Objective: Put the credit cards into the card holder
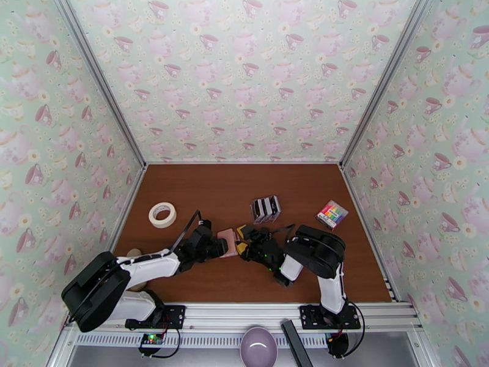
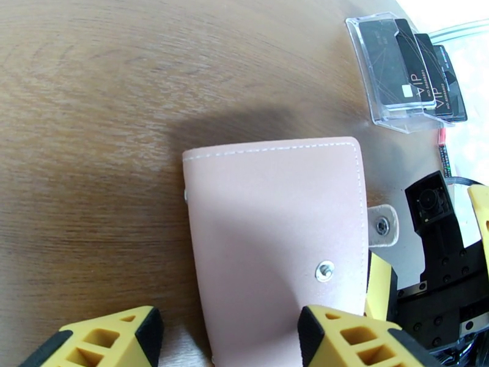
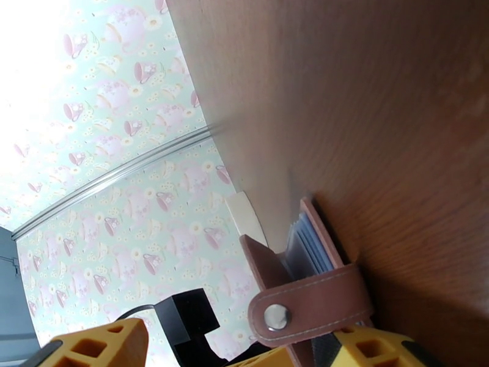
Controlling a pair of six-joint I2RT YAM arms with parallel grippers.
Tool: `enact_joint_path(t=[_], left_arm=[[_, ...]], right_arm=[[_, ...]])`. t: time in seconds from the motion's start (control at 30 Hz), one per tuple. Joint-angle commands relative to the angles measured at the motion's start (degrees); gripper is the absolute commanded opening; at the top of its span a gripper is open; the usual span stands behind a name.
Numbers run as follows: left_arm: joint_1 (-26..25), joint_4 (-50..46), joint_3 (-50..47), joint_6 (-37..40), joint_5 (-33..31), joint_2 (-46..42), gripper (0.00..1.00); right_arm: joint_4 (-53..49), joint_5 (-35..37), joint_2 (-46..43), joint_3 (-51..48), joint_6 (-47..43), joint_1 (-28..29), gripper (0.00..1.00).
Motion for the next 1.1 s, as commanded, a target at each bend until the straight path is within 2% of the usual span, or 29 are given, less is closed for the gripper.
enact_joint_path(t=[0.0, 0.13, 0.23, 0.33, 0.47, 0.53, 0.67, 0.77, 0.87, 0.97, 1.07], left_arm=[[0.51, -7.0, 1.87, 1.2, -0.49, 6.39, 0.62], [0.59, -8.0, 5.03, 2.42, 1.09, 11.5, 0.58], [0.64, -6.65, 5.4, 2.43, 2.07, 13.45, 0.5], [0.64, -4.94, 5.21, 2.23, 2.7, 13.73, 0.44], [0.64, -4.25, 6.03, 3.2, 3.42, 13.89, 0.41], [0.58, -4.25, 7.14, 3.94, 3.58, 14.67, 0.4], [0.94, -1.95, 9.04, 4.25, 5.14, 17.2, 0.38], [1.09, 0.58, 10.2, 4.54, 6.28, 19.31, 0.38], [1.63, 0.96, 12.03, 5.95, 7.1, 21.25, 0.39], [2.38, -0.32, 14.35, 8.73, 7.77, 22.49, 0.42], [3.48, -1.38, 16.7, 11.61, 9.21, 23.43, 0.43]], right_arm=[[-2.17, -1.12, -1.41, 0.47, -1.75, 0.15, 0.75], [-12.66, -4.09, -9.39, 0.18, -7.39, 0.06, 0.76], [-23.83, -5.47, -17.8, 0.18, -12.5, -0.12, 0.77], [-39.18, -6.27, -27.36, 1.99, -20.24, -0.72, 0.77], [-64.08, -4.91, -38.7, 7.13, -33.93, -2.9, 0.78], [-68.38, -6.68, -40.72, 7.73, -38.82, -5.57, 0.78], [-71.19, -15.16, -37.84, 9.82, -45.47, -11.38, 0.76], [-70.31, -19.71, -33.09, 12.2, -48.94, -11.92, 0.73], [-66.6, -21.66, -29.7, 12.02, -49.01, -12.95, 0.65], [-61.56, -24.24, -27.17, 11.11, -47.33, -14.76, 0.51], [-57.7, -26.32, -25.11, 10.71, -46.06, -16.19, 0.43]])
